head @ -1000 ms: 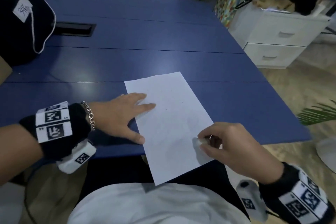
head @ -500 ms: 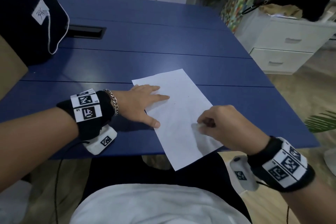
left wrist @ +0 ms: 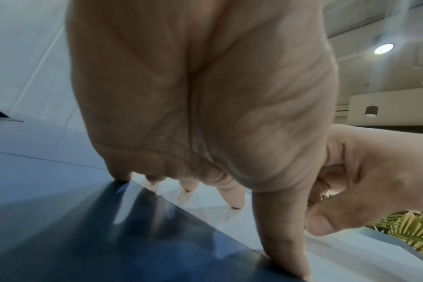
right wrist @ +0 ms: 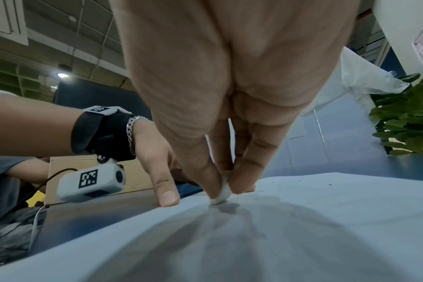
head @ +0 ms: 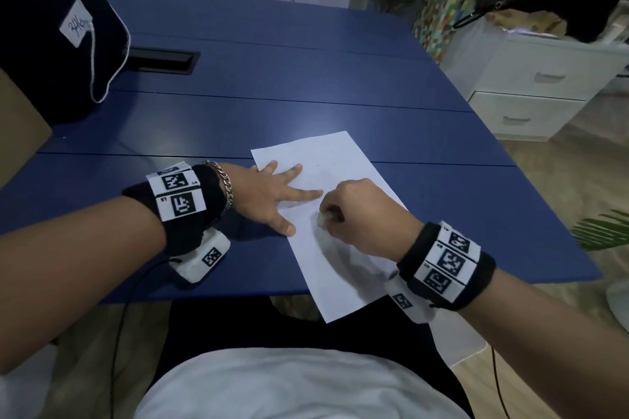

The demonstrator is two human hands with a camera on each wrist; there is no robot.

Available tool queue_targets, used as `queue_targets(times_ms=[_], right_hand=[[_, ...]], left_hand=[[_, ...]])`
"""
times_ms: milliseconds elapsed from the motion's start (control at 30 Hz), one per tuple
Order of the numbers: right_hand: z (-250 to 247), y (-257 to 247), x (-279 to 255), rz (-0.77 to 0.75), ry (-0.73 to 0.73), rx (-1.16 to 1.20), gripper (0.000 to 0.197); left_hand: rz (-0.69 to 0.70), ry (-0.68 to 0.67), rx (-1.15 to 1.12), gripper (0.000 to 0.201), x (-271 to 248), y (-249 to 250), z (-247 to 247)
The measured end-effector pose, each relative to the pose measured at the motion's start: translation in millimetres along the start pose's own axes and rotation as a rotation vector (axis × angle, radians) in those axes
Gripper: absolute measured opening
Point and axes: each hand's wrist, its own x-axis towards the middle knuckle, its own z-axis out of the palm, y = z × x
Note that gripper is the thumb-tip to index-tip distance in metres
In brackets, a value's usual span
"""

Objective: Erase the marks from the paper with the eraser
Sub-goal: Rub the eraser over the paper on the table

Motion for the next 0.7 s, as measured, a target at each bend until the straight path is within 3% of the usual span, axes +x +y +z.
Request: queue_targets(times_ms=[100,233,467,567,700], right_hand=[[-4.6,5.1,2.4,-0.002,-0.03,0.032,0.013],[-12.3,9.0,4.8,-0.018,-0.067,0.073,0.011],[-5.1,0.6,3.9,-0.043,-0.004,0.043,0.013],[-5.9,-3.9,-1.6,-0.122,-0.089,0.023,0.009],[-14.5,11.5,7.4,-0.033,-0.023,0.056,0.008]], left_hand=[[0.012,0.009,0.049,0.094,5.9,-5.6,-1.4],[0.054,0.144,0.008,0.083,6.4,-7.2,-10.2],[0.025,-0.036,-0.014,0.095,18.9,-13.7,-15.3],[-0.014,-0.061,0.003,0.097,18.1,-8.7,-19.2],[-0.021,-0.08,0.016,0.098,20.1,-9.7,-20.6]])
